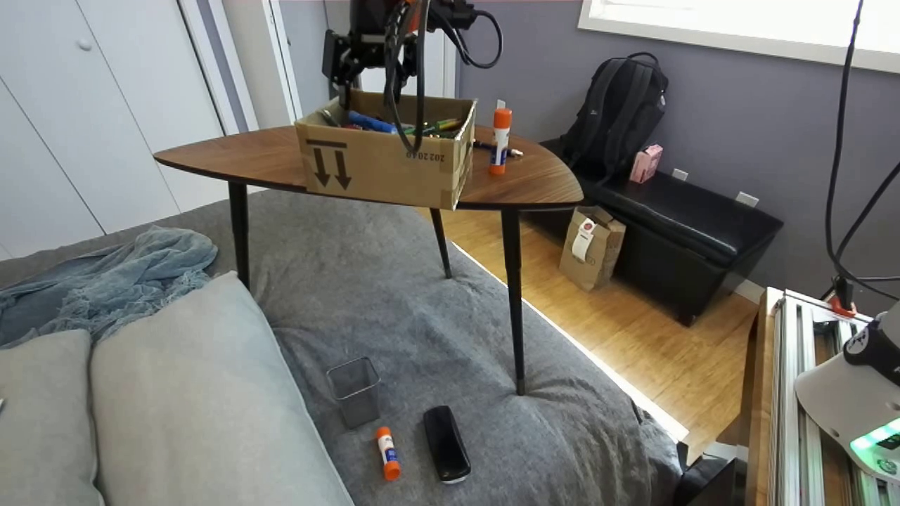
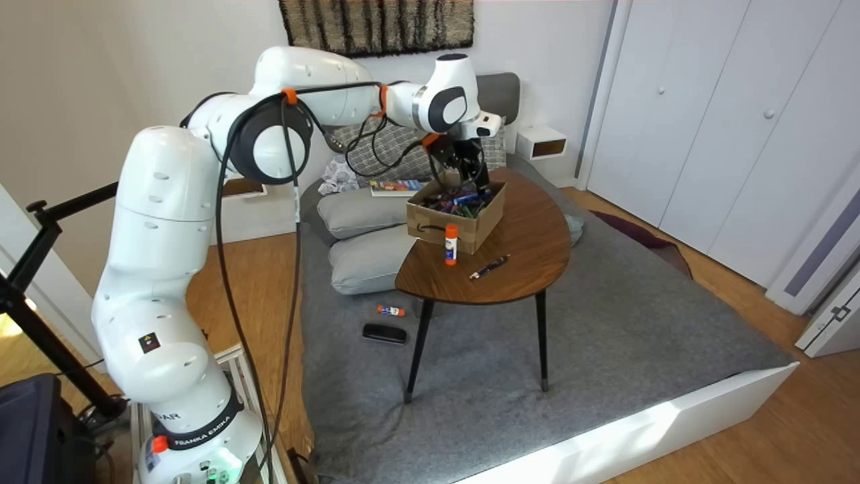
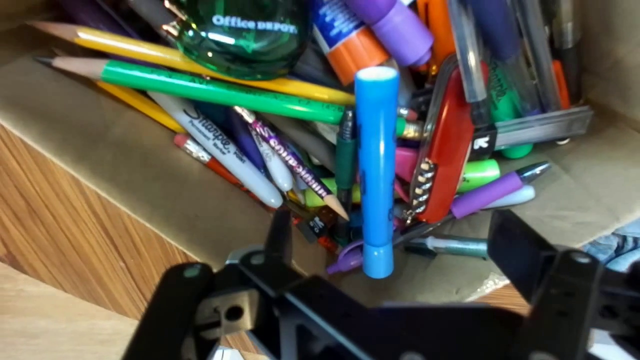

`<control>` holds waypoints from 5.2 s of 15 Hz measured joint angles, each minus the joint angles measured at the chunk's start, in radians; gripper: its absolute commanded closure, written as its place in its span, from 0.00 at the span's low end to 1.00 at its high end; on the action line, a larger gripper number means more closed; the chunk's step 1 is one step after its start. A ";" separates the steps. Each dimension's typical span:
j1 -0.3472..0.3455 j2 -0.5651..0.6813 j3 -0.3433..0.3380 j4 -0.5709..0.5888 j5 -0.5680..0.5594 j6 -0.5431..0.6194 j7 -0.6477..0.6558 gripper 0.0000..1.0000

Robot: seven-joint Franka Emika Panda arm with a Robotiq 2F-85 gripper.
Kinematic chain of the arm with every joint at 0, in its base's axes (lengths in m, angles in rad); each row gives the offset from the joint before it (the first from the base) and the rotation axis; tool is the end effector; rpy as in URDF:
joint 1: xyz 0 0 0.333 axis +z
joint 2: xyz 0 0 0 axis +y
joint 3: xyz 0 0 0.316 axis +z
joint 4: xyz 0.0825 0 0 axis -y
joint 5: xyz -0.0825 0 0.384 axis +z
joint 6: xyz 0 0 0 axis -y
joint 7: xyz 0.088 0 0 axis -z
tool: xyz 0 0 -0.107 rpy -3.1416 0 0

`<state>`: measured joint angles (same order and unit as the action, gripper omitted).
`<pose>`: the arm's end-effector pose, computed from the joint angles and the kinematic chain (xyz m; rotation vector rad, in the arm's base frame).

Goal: Remove the blue object from the box

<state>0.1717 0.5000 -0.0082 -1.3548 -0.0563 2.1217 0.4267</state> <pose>0.7192 0.1173 0.4624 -3.0665 0.3676 -0.4217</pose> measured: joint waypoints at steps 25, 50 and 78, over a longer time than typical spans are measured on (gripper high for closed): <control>-0.069 0.224 0.014 0.400 0.172 -0.415 -0.014 0.60; -0.067 0.248 0.030 0.540 0.152 -0.502 -0.034 0.96; -0.099 -0.030 0.014 0.208 0.107 -0.439 -0.277 0.02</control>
<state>0.0729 0.4699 0.0054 -1.1463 0.0506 1.6830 0.1497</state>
